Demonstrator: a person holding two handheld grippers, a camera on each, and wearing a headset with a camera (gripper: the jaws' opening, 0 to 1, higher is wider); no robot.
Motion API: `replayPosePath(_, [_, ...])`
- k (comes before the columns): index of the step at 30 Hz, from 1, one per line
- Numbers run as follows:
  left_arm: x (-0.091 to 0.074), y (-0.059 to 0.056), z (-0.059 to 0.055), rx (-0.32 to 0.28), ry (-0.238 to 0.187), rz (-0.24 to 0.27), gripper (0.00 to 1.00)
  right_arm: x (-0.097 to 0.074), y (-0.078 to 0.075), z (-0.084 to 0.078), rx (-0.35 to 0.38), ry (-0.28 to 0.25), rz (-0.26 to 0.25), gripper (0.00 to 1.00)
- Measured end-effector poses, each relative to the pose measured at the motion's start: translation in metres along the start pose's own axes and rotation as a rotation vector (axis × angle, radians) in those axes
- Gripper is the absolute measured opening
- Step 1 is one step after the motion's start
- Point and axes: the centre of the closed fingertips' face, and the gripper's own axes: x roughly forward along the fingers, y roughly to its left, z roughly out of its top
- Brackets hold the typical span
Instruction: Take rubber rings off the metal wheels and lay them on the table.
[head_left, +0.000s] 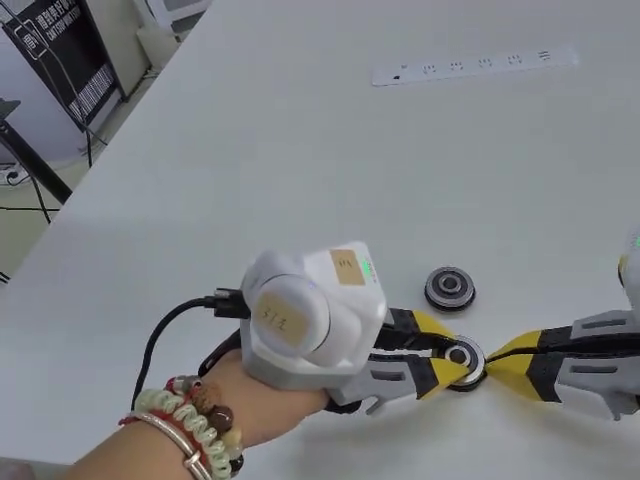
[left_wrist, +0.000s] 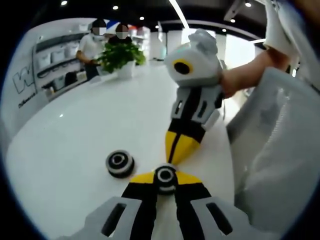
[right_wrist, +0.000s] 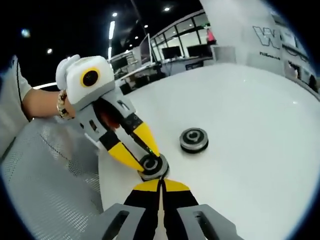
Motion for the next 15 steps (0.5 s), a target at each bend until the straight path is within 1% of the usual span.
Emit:
replayPosePath(4, [-0.0001, 0.0001, -0.0002, 0.0, -0.001, 0.001, 0.14, -0.0016, -0.0014, 0.0021, 0.106, -0.045, 0.015, 0.0])
replayPosePath(6, [-0.0002, 0.0002, -0.0003, 0.0, 0.0, 0.002, 0.14, -0.0025, -0.0026, 0.0028, 0.149, -0.063, 0.013, 0.0])
replayPosePath(8, [-0.0003, 0.0004, -0.0004, 0.0, 0.0, 0.002, 0.14, -0.0047, -0.004, 0.0054, 0.172, -0.085, 0.012, 0.0])
replayPosePath(10, [-0.0001, 0.0002, -0.0003, -0.002, -0.001, 0.003, 0.14, -0.005, -0.0039, 0.0055, 0.155, -0.085, 0.002, 0.0])
replayPosePath(11, [0.0001, 0.0001, -0.0002, -0.001, -0.001, 0.002, 0.14, -0.0041, -0.0042, 0.0039, 0.121, -0.072, -0.011, 0.0])
replayPosePath(12, [0.0001, 0.0001, -0.0002, -0.001, -0.001, 0.002, 0.14, -0.0037, -0.0038, 0.0039, 0.113, -0.07, -0.013, 0.0])
replayPosePath(14, [0.0002, 0.0001, -0.0002, 0.0, -0.001, 0.002, 0.14, -0.0034, -0.0034, 0.0043, 0.12, -0.07, -0.008, 0.0])
replayPosePath(15, [0.0002, 0.0002, -0.0002, -0.001, -0.001, 0.002, 0.14, -0.0038, -0.0038, 0.0047, 0.144, -0.077, 0.0, 0.0])
